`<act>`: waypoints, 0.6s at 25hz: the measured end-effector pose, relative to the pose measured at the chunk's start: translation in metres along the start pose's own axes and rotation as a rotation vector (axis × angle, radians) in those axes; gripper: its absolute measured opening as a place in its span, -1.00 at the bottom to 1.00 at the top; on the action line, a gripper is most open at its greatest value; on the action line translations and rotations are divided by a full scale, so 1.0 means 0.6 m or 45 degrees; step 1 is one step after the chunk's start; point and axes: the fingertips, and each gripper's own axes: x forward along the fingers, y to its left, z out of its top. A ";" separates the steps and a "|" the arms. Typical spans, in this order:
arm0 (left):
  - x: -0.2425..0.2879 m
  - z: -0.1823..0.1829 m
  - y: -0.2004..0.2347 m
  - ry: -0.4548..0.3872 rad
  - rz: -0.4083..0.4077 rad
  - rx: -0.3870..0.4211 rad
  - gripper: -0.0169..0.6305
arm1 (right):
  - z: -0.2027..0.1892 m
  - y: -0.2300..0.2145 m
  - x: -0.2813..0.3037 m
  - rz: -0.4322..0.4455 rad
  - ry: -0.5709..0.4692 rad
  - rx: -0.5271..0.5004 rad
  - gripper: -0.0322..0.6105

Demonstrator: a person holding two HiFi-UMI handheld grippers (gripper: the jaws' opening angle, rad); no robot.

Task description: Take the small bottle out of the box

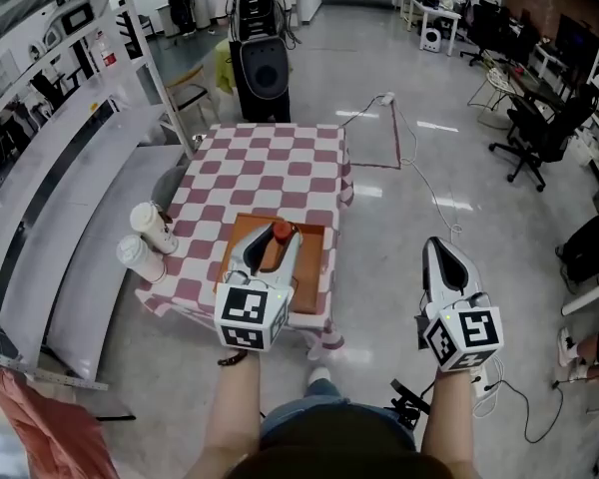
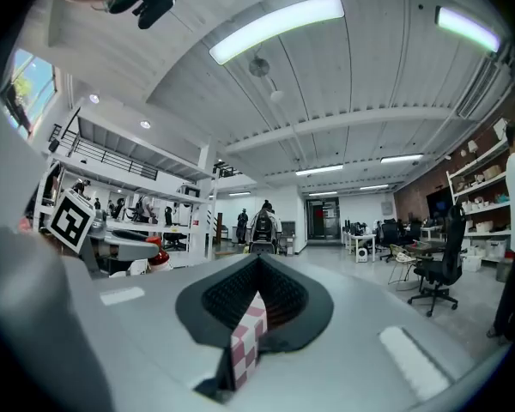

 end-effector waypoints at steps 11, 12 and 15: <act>-0.027 0.076 0.016 -0.117 0.031 0.024 -0.50 | 0.069 0.019 -0.006 0.032 -0.103 -0.081 -0.90; -0.030 0.083 0.017 -0.131 0.036 0.030 -0.50 | 0.073 0.020 -0.006 0.030 -0.108 -0.091 -0.90; -0.040 0.104 0.018 -0.169 0.049 0.053 -0.50 | 0.084 0.024 -0.005 0.030 -0.124 -0.114 -0.90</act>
